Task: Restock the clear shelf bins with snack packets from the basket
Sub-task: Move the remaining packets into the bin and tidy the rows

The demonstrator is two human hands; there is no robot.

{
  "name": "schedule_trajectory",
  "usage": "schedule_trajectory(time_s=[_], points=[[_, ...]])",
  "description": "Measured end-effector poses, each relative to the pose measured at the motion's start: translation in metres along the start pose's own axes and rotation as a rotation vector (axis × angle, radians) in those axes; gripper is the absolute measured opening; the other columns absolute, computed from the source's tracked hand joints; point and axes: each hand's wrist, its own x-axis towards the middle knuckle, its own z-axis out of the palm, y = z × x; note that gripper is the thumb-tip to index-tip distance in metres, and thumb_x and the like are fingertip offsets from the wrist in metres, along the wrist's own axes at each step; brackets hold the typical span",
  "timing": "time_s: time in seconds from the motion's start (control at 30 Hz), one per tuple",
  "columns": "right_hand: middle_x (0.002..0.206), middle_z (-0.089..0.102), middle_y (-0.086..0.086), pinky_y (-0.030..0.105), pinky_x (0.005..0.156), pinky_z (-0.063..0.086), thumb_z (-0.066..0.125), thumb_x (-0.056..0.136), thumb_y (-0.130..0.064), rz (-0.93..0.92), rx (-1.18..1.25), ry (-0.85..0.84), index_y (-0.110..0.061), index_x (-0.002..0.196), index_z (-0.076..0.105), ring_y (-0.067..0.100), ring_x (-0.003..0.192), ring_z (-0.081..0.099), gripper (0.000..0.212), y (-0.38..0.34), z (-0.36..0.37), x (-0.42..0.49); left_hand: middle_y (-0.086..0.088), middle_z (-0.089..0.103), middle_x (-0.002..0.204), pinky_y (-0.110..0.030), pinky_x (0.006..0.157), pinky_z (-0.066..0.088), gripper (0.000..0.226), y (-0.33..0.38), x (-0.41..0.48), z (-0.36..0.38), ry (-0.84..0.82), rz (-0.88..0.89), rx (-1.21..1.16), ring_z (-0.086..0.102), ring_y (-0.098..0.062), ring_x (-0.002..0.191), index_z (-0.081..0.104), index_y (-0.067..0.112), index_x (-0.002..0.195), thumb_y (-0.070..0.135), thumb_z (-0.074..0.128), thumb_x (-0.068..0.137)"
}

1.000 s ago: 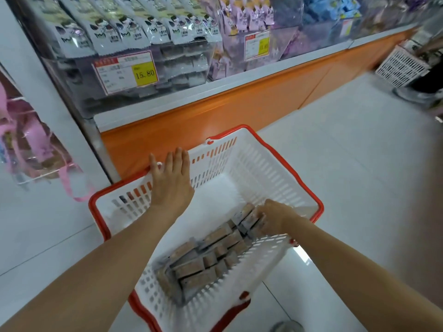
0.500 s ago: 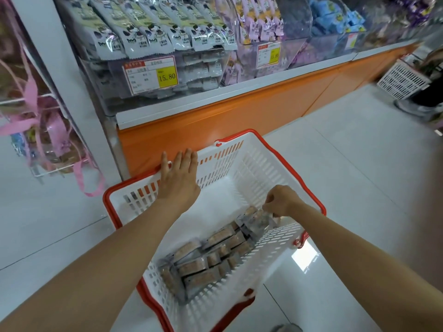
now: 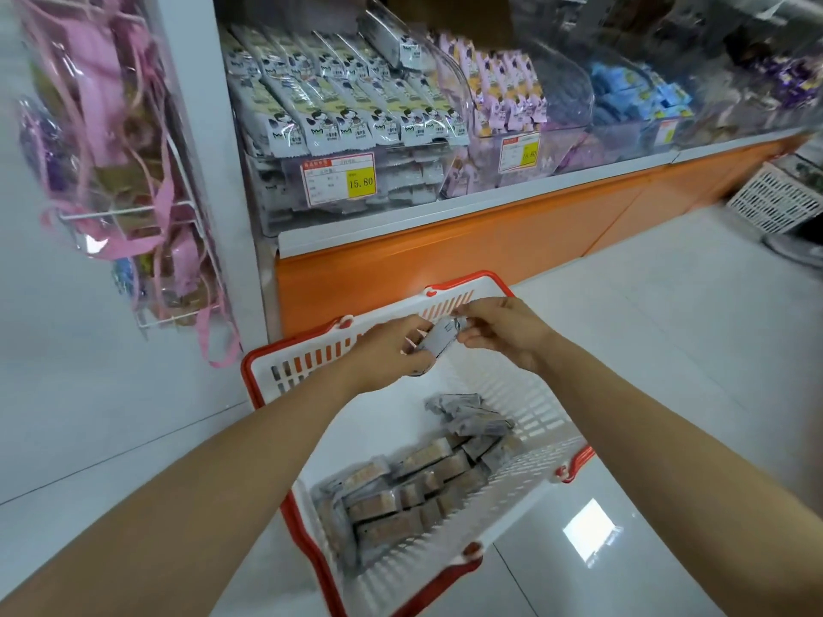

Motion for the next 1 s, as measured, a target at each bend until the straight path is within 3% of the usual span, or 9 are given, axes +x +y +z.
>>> schedule_trajectory(time_s=[0.13, 0.23, 0.43, 0.53, 0.6, 0.73, 0.87, 1.0], points=[[0.069, 0.068, 0.008, 0.020, 0.062, 0.056, 0.061, 0.094, -0.020, -0.047, 0.137, -0.059, -0.005, 0.090, 0.068, 0.012, 0.059, 0.067, 0.017, -0.013, 0.014, -0.001, -0.001, 0.064, 0.118, -0.032, 0.086, 0.053, 0.036, 0.006, -0.006, -0.015, 0.059, -0.063, -0.170, 0.061, -0.014, 0.101, 0.054, 0.018, 0.128, 0.027, 0.063, 0.094], [0.081, 0.068, 0.010, 0.022, 0.068, 0.057, 0.058, 0.096, -0.018, -0.163, 0.186, -0.121, -0.002, 0.105, 0.064, 0.013, 0.067, 0.067, 0.019, -0.023, 0.023, 0.001, 0.000, 0.064, 0.118, -0.031, 0.091, 0.051, 0.036, 0.010, -0.011, -0.026, 0.113, -0.126, -0.331, 0.062, -0.013, 0.103, 0.054, 0.015, 0.130, 0.027, 0.059, 0.097], [0.094, 0.058, 0.005, 0.027, 0.078, 0.051, 0.079, 0.080, -0.017, -0.376, -0.319, -0.142, -0.018, 0.120, 0.055, 0.013, 0.085, 0.057, 0.047, -0.018, 0.038, -0.003, -0.006, 0.069, 0.108, -0.041, 0.094, 0.053, 0.032, 0.020, -0.014, -0.041, 0.298, -0.182, -0.603, 0.067, -0.021, 0.097, 0.055, 0.009, 0.124, 0.023, 0.061, 0.096], [0.093, 0.059, 0.009, 0.036, 0.081, 0.051, 0.076, 0.081, -0.007, -0.395, -0.325, -0.145, -0.017, 0.115, 0.057, 0.019, 0.084, 0.057, 0.041, -0.018, 0.045, -0.004, -0.008, 0.072, 0.102, -0.041, 0.086, 0.054, 0.030, 0.028, -0.019, -0.042, 0.341, -0.201, -0.692, 0.070, -0.022, 0.086, 0.056, 0.013, 0.117, 0.031, 0.063, 0.095], [0.090, 0.062, 0.008, 0.029, 0.073, 0.052, 0.065, 0.087, 0.000, -0.340, -0.234, -0.184, -0.011, 0.112, 0.060, 0.018, 0.079, 0.060, 0.028, -0.022, 0.046, -0.004, -0.008, 0.073, 0.102, -0.041, 0.085, 0.053, 0.030, 0.030, -0.021, -0.044, 0.372, -0.207, -0.734, 0.071, -0.024, 0.090, 0.055, 0.015, 0.117, 0.036, 0.058, 0.096], [0.098, 0.064, 0.015, 0.023, 0.074, 0.049, 0.050, 0.095, -0.008, -0.213, -0.163, -0.311, 0.005, 0.117, 0.063, 0.017, 0.082, 0.058, 0.028, -0.023, 0.040, -0.007, -0.005, 0.071, 0.105, -0.023, 0.071, 0.046, 0.022, 0.028, -0.023, -0.050, 0.438, -0.174, -0.748, 0.067, -0.012, 0.091, 0.057, 0.019, 0.120, 0.024, 0.049, 0.101], [0.105, 0.069, 0.018, 0.025, 0.075, 0.055, 0.038, 0.102, -0.013, -0.129, 0.002, -0.349, 0.002, 0.117, 0.062, 0.020, 0.084, 0.063, 0.032, -0.021, 0.038, -0.013, -0.007, 0.072, 0.100, -0.013, 0.057, 0.048, 0.022, 0.026, -0.025, -0.053, 0.438, -0.172, -0.751, 0.067, -0.010, 0.081, 0.062, 0.012, 0.117, 0.023, 0.055, 0.099], [0.113, 0.068, 0.017, 0.037, 0.087, 0.057, 0.055, 0.098, -0.019, -0.276, -0.054, -0.253, -0.013, 0.131, 0.053, 0.029, 0.094, 0.068, 0.034, -0.014, 0.035, -0.011, -0.005, 0.072, 0.094, -0.012, 0.051, 0.046, 0.026, 0.027, -0.021, -0.052, 0.538, -0.213, -0.697, 0.065, -0.006, 0.068, 0.062, 0.009, 0.111, 0.029, 0.062, 0.095]])
